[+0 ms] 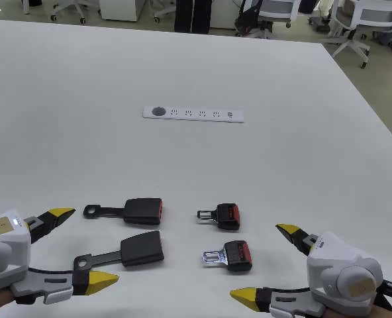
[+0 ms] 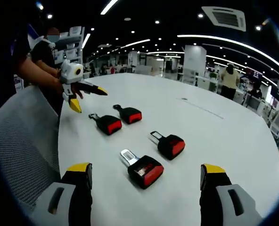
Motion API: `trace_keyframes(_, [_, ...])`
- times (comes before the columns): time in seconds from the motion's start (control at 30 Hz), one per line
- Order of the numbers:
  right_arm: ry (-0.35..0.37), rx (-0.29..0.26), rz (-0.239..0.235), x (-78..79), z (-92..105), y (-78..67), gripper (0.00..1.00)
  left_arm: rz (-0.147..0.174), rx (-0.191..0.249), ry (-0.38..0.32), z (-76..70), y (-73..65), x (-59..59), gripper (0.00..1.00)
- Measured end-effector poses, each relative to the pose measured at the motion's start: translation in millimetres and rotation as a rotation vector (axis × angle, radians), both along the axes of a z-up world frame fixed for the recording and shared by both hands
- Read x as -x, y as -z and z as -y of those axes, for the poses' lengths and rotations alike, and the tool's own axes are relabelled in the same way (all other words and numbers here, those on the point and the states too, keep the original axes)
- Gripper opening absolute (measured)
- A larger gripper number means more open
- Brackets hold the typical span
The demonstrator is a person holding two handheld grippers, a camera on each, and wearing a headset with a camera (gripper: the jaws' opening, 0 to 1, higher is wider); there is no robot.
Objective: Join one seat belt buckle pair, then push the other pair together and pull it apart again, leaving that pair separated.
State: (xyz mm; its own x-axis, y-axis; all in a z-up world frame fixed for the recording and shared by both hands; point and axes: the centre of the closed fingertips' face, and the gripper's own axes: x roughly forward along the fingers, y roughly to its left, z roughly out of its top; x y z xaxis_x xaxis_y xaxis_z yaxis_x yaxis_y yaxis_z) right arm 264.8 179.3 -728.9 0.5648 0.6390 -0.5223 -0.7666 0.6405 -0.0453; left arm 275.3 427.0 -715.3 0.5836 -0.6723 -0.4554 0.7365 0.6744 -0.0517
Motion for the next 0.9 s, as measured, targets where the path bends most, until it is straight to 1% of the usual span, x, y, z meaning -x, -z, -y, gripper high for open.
trace_keyframes(0.13, [-0.002,0.004,0.002,0.6,-1.0,-2.1,0.96,-0.003,-0.003,0.003,1.5,-0.8,0.8,1.0])
trace_keyframes(0.2, [-0.002,0.002,0.001,-0.4,-0.1,1.2,0.96,-0.001,-0.003,0.005,2.6,-1.8,1.5,1.0])
trace_keyframes(0.33, [-0.004,0.004,0.001,-0.3,-0.5,1.8,0.96,-0.001,0.0,0.002,3.0,-3.1,1.3,1.0])
trace_keyframes(0.43, [-0.004,0.003,0.004,-0.3,-0.8,-0.5,0.96,0.001,0.0,0.003,4.3,-4.7,2.2,1.0])
trace_keyframes(0.53, [-0.004,0.004,0.007,-0.7,-1.0,-2.6,0.96,0.002,-0.001,0.002,3.9,-4.8,2.3,1.0])
trace_keyframes(0.73, [-0.007,0.001,0.016,-2.0,0.8,-0.5,0.95,0.004,0.001,0.003,1.7,-4.1,1.5,1.0])
trace_keyframes(0.8, [-0.009,0.003,0.018,-0.1,-0.8,-5.3,0.95,0.004,0.002,0.003,1.2,-3.8,1.1,1.0])
trace_keyframes(0.9, [-0.008,0.003,0.018,-0.6,0.7,-2.7,0.95,0.005,0.003,0.004,1.6,-4.1,1.3,1.0])
